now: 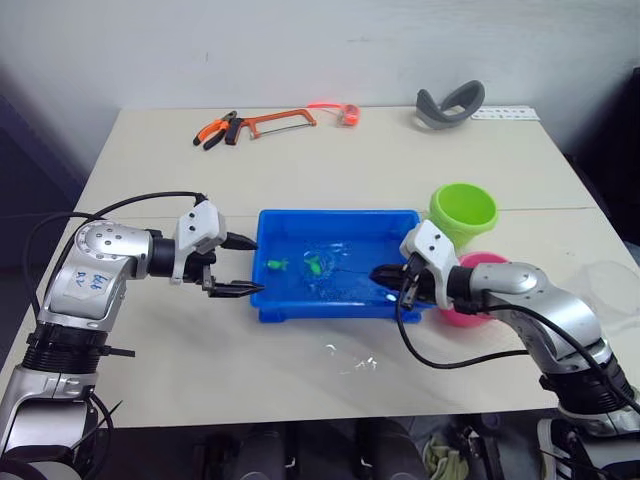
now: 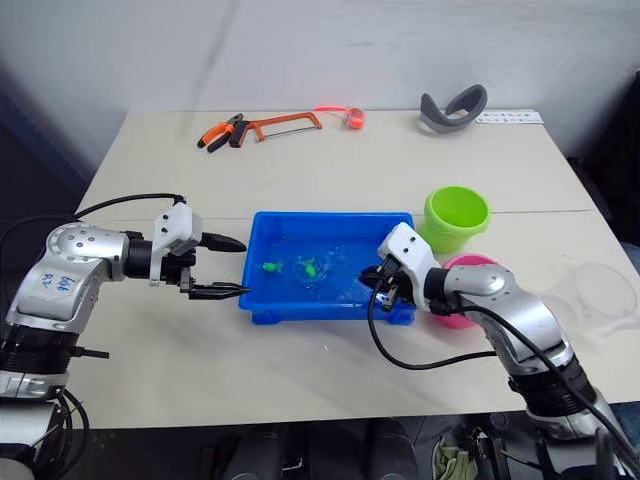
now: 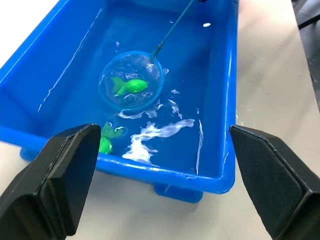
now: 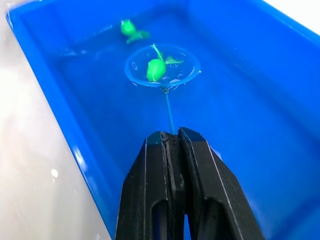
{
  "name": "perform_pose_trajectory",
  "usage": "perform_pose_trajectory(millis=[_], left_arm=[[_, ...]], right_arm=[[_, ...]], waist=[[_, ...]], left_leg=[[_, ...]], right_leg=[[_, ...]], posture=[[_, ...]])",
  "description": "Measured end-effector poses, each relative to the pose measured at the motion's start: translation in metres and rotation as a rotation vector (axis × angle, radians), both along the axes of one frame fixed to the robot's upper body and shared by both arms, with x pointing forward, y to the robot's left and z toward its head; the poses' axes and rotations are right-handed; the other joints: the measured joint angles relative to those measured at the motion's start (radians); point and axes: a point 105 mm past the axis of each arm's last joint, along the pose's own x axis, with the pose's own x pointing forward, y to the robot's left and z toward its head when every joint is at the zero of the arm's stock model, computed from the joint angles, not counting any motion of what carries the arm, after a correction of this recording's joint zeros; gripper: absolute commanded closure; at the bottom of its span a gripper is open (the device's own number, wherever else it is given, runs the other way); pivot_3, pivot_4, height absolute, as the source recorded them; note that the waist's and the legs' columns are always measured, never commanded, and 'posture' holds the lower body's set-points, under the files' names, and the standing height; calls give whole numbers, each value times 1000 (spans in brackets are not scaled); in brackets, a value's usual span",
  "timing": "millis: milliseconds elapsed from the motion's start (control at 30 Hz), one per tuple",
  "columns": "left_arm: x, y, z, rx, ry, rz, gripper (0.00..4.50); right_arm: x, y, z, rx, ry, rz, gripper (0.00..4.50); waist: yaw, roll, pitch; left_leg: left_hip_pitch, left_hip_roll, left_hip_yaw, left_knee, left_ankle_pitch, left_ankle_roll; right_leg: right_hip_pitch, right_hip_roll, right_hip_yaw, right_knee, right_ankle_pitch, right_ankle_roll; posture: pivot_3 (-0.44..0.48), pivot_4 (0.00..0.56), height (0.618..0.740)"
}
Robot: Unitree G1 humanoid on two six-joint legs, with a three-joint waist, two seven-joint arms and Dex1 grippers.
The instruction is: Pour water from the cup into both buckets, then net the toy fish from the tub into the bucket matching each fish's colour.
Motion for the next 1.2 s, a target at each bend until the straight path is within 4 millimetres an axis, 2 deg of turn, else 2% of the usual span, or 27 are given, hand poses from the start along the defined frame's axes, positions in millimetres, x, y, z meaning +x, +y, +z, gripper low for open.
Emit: perform_pose_trajectory(millis=[133,367,467,567,667,833,1033,1200], left_arm=[[3,-3,3,-19,-9,2,23],[13,-24,21,-170,11,-15,23],[15,-42,25,-220,11,-64,23],[22,-64,27,-284,17,-110,23],[25,-76,31,-296,-5,-146,23],[29,-87,28,-298,-17,-182,23],[30,-87,27,-295,-22,-186,23],[30,-87,27,-292,-24,-186,23]], right_arm=[[-1,-8,10,51,5,-38,4500],[-11,-22,34,100,-36,-95,4500],[-20,-47,49,93,-65,-183,4500],[-29,-82,77,63,-147,-313,4500],[-34,-99,87,36,-177,-376,4500],[-36,-130,95,-63,-215,-501,4500],[-28,-165,88,-169,-251,-617,4500],[-15,-182,86,-459,-400,-583,4500]], waist=[[-1,0,0],[-1,0,0],[4,0,0],[11,0,0],[11,0,0],[2,0,0],[1,0,0],[-1,0,0]], left_leg=[[0,0,0,0,0,0],[0,0,0,0,0,0],[0,0,0,0,0,0],[0,0,0,1,0,1],[0,0,0,0,0,1],[0,0,1,0,0,1],[0,0,1,0,0,1],[1,-1,2,0,0,1]], right_leg=[[0,0,0,0,0,0],[0,0,0,0,0,0],[0,1,0,0,0,0],[1,0,0,-1,1,1],[1,0,0,-2,1,1],[1,1,1,-2,1,1],[1,0,1,-2,1,1],[1,0,2,-4,1,1]], posture=[[0,150,740],[0,150,740],[0,150,740],[0,150,740],[0,150,740],[0,150,740],[0,150,740],[0,150,740]])
